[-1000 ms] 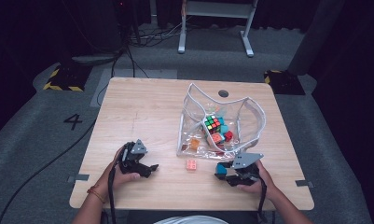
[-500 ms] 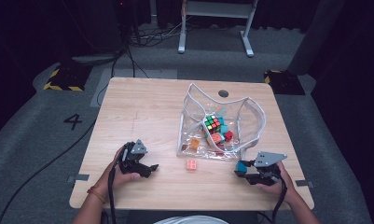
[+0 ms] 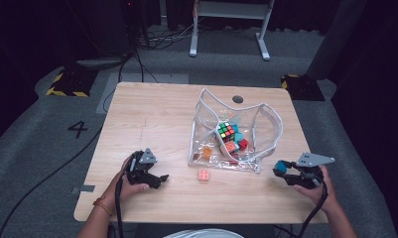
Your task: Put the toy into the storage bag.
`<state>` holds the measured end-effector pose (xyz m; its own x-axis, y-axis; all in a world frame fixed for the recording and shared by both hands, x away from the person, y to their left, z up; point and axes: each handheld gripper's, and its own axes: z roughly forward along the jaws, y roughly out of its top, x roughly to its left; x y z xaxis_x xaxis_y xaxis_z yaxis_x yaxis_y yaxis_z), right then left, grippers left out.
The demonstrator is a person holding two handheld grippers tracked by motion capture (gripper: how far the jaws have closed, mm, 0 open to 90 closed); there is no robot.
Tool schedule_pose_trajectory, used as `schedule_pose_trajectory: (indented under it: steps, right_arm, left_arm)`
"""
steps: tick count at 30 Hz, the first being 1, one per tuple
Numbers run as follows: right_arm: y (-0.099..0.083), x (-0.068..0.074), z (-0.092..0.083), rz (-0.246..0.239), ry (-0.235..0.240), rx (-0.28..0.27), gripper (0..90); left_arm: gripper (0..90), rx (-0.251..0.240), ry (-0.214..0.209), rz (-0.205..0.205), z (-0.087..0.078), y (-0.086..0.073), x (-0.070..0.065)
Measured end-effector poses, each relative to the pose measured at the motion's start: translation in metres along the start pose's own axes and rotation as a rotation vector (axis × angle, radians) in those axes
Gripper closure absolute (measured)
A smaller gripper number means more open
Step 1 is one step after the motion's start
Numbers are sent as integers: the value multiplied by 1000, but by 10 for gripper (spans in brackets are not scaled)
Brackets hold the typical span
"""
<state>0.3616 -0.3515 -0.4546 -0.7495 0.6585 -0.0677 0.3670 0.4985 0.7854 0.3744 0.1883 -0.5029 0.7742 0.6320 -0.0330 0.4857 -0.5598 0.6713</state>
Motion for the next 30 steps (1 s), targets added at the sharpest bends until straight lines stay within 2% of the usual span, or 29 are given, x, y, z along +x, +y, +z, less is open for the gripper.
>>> schedule_pose_trajectory:
  steps: [3, 6, 16, 21, 30]
  right_arm:
    - [6, -11, -7, 13, -28, -20, 554]
    - [18, -22, -14, 4, -57, -34, 554]
    - [67, -51, -39, -20, -155, -109, 554]
    - [88, -59, -45, -33, -177, -136, 555]
    - [120, -64, -44, -63, -161, -165, 554]
  left_arm:
    - [92, 0, 0, 0, 0, 0, 0]
    - [92, 0, 0, 0, 0, 0, 0]
    - [92, 0, 0, 0, 0, 0, 0]
    - [92, 0, 0, 0, 0, 0, 0]
    - [92, -1, 0, 0, 0, 0, 0]
